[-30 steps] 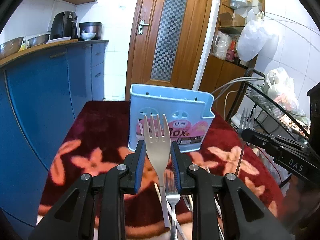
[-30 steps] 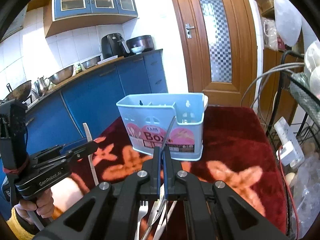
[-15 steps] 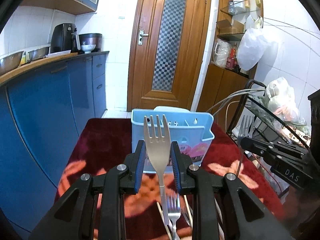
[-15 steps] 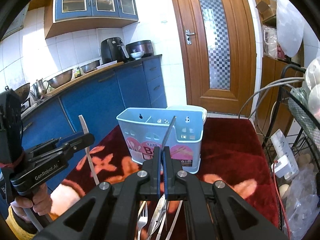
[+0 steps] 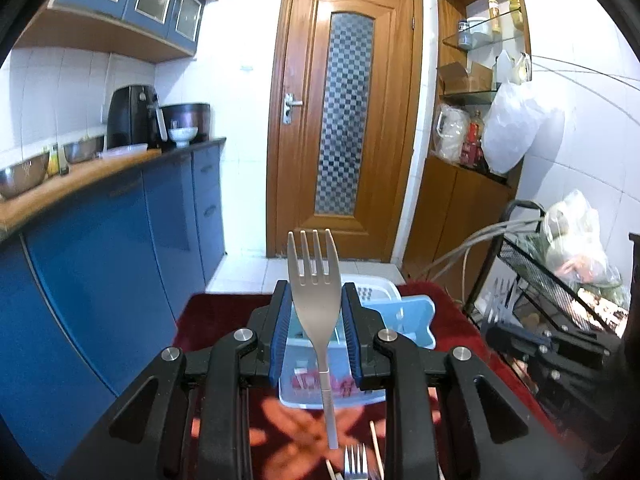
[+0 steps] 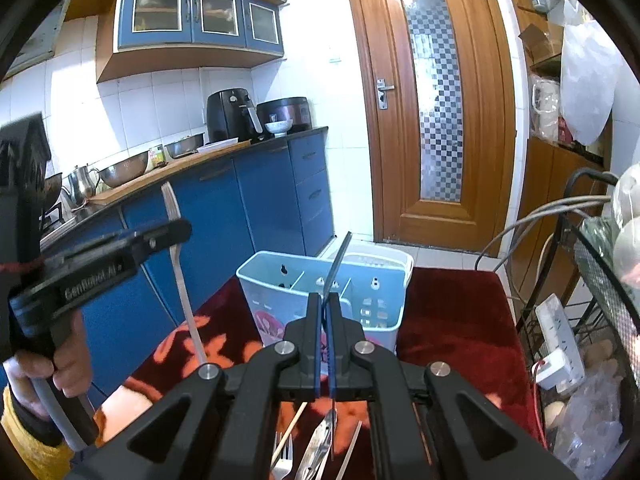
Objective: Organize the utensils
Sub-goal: 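Lift both forks and lower them into the blue Box caddy with both tools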
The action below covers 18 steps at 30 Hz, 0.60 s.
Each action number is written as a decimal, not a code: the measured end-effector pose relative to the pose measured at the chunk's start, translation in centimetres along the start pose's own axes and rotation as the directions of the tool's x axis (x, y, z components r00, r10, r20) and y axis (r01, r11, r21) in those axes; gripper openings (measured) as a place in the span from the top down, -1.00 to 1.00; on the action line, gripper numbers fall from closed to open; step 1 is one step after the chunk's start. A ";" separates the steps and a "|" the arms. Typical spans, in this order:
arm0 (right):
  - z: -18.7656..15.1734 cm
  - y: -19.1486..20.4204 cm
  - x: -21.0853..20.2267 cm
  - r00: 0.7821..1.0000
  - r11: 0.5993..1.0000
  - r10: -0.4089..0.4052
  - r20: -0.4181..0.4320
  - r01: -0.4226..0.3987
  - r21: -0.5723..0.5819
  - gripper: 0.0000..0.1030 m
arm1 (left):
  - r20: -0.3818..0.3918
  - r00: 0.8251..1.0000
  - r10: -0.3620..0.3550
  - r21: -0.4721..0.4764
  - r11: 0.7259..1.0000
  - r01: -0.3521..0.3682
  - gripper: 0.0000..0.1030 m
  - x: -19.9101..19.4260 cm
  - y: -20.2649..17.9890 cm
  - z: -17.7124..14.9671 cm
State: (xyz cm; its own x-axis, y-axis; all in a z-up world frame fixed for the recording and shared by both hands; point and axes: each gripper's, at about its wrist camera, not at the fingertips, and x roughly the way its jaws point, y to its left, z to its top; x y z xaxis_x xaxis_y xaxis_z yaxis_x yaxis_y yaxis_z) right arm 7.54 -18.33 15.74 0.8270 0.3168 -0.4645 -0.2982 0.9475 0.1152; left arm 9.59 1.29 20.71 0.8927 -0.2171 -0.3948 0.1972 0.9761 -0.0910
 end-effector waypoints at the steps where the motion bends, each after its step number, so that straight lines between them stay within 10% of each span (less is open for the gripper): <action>1: 0.5 -0.1 0.0 1.000 1.000 -0.001 0.005 0.001 0.000 0.94 | 0.008 1.000 0.003 -0.001 1.000 -0.003 0.51 0.0 0.0 0.7; 18: 8.7 -1.6 2.9 0.991 0.999 -0.051 0.125 0.053 -0.010 0.94 | 0.072 0.994 0.087 0.019 0.996 -0.089 0.51 7.5 -1.4 8.7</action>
State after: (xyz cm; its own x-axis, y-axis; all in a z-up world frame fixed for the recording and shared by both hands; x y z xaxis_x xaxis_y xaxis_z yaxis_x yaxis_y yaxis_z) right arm 14.57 -18.60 21.90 0.8943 0.2706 -0.3563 -0.2587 0.9625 0.0819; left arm 19.55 -1.70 25.80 0.9333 -0.1301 -0.3347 0.1246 0.9915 -0.0381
